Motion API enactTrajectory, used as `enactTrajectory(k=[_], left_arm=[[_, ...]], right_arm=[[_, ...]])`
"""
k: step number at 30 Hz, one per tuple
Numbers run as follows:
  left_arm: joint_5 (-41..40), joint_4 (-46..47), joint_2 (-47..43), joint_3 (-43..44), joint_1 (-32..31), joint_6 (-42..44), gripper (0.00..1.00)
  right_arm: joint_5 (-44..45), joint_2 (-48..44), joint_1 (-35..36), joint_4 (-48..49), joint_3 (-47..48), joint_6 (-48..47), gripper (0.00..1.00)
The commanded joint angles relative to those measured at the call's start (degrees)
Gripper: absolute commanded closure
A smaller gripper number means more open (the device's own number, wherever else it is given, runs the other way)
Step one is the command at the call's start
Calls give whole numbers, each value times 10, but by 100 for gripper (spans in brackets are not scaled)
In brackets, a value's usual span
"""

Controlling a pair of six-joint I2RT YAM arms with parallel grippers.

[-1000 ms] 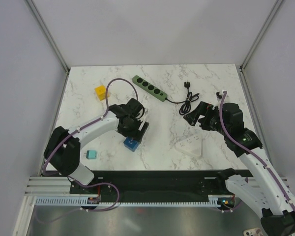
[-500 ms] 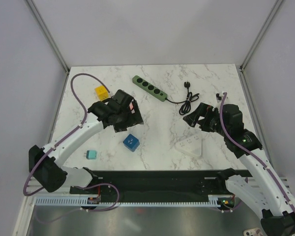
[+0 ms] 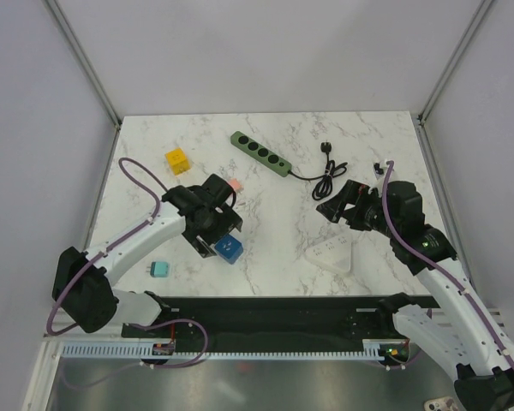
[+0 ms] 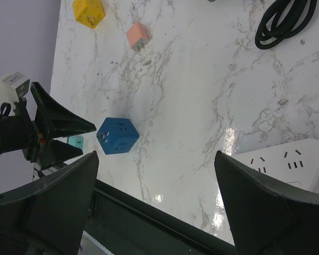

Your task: Insert the plug

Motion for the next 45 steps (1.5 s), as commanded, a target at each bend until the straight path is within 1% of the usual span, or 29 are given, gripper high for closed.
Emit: enactTrajectory(k=[1,13,19,25,28,31,32,33,34,35,36,37,38,39,40,41,42,43,44,45], left_arm=[[-36,-16,18,5,3,-59,2],[-42,27,78,-8,3,-63,6],[-70,39,99,-15,3,-59,9],[-57,60,128,-18,3,-44,15],[-57,71,127,-19,3,-31,24],[-65,76,115,-21,3,-19,42],[-71,76,106,-22,3,-16,52],[-76,78,100,-22,3,-8,58],[-79,80,94,-22,3,-1,67],[-83,94,86,-20,3,10,91],[-91,106,65,-20,3,38,98],[-96,123,52,-23,1,61,98],[-108,190,33,-35,-3,94,98],[-120,224,-8,-42,-11,154,98],[-136,270,-38,-54,-18,190,98],[-170,316,-67,-86,-26,228,98],[-182,432,-96,-107,-43,268,98],[-181,499,-164,-133,-49,354,98],[-152,558,-191,-185,-51,394,98],[-133,661,-221,-206,-52,466,98]], right_arm=[[-13,-8,3,27,-5,4,2],[-23,-9,3,28,-8,-2,2],[-32,0,4,28,-14,1,2],[-27,0,3,27,-14,0,2],[-25,3,3,28,-14,10,2],[-23,13,4,19,-13,27,2],[-20,18,3,16,-12,39,2],[-17,22,3,9,-11,44,2],[-14,30,2,6,-10,50,3],[-11,35,3,4,-9,57,3],[-6,38,3,4,-7,72,3],[-7,47,3,4,-2,81,3],[-12,53,3,4,11,90,2],[-18,59,3,11,20,108,2],[-38,72,3,16,30,115,2],[-46,78,3,24,49,125,2],[-51,84,3,36,60,134,2],[-59,93,3,41,70,150,2],[-62,98,3,46,79,158,2],[-66,100,3,63,94,168,2]])
